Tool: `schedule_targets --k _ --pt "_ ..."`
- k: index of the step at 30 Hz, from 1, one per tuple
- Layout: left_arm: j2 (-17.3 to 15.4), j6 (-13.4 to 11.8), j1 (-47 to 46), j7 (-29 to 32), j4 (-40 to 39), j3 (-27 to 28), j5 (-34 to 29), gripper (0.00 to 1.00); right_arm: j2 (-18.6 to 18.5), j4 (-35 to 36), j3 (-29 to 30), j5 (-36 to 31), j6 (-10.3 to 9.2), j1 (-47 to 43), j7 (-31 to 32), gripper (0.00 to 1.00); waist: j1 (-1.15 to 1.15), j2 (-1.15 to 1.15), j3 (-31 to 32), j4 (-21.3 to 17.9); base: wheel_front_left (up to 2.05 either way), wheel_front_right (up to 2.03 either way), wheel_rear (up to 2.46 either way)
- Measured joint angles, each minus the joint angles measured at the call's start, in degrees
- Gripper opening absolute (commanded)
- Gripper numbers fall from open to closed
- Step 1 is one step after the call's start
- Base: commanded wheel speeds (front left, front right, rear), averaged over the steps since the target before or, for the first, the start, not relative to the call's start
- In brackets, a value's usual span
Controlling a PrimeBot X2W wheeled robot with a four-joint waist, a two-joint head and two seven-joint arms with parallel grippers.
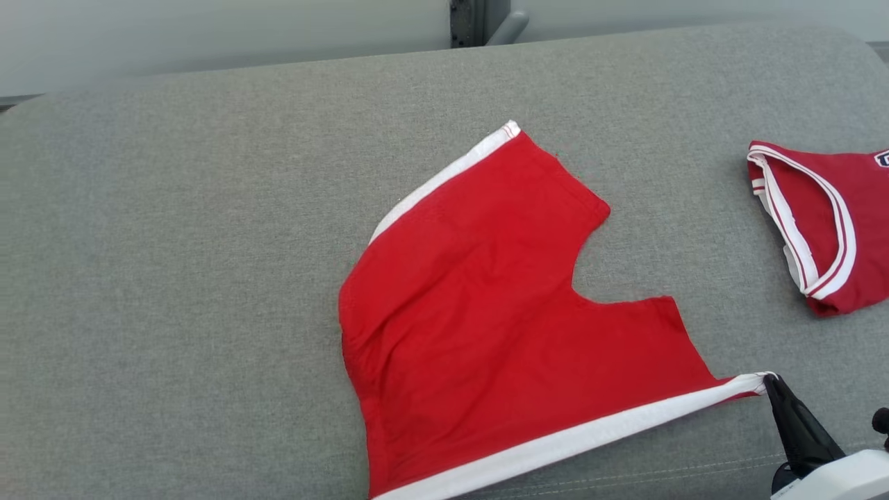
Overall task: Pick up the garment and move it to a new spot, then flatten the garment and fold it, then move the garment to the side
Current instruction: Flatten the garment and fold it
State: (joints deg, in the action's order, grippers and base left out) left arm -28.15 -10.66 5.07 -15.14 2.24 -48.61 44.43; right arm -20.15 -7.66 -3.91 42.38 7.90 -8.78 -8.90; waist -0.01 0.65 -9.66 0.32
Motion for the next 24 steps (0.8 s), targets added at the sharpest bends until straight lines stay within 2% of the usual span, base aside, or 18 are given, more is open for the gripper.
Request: schedule_targets --k 7,12,14,20,24 --pt "0.7 1.4 0.7 0.5 -4.3 1.8 1.1 0.00 -1.3 8.1 4.0 0.4 0.09 -0.5 3.6 0.00 0.00 0.00 1.0 1.9 0.00 0.00 0.00" --pt "1.0 1.7 -3.7 3.2 -9.6 4.5 3.7 0.00 -2.0 10.7 4.6 -0.3 -0.22 7.0 7.2 0.00 0.00 0.00 -0.6 2.2 0.00 0.00 0.00" --pt "1.3 1.7 -7.5 5.6 -12.3 6.0 5.0 0.00 -2.0 10.8 4.4 -0.9 -0.29 13.8 9.0 0.00 0.00 0.00 -2.0 2.4 0.00 0.00 0.00" --pt "2.8 -0.1 -19.4 11.1 -12.9 9.6 6.0 0.00 -1.1 2.4 0.3 -4.1 -0.35 34.0 13.4 0.00 0.00 0.00 -8.5 3.0 0.00 0.00 0.00" --pt "5.6 -1.7 -26.6 12.9 -9.2 10.9 5.6 0.00 -0.7 -5.9 -2.5 -5.6 -0.36 45.0 14.4 0.00 0.00 0.00 -13.2 3.7 0.00 0.00 0.00"
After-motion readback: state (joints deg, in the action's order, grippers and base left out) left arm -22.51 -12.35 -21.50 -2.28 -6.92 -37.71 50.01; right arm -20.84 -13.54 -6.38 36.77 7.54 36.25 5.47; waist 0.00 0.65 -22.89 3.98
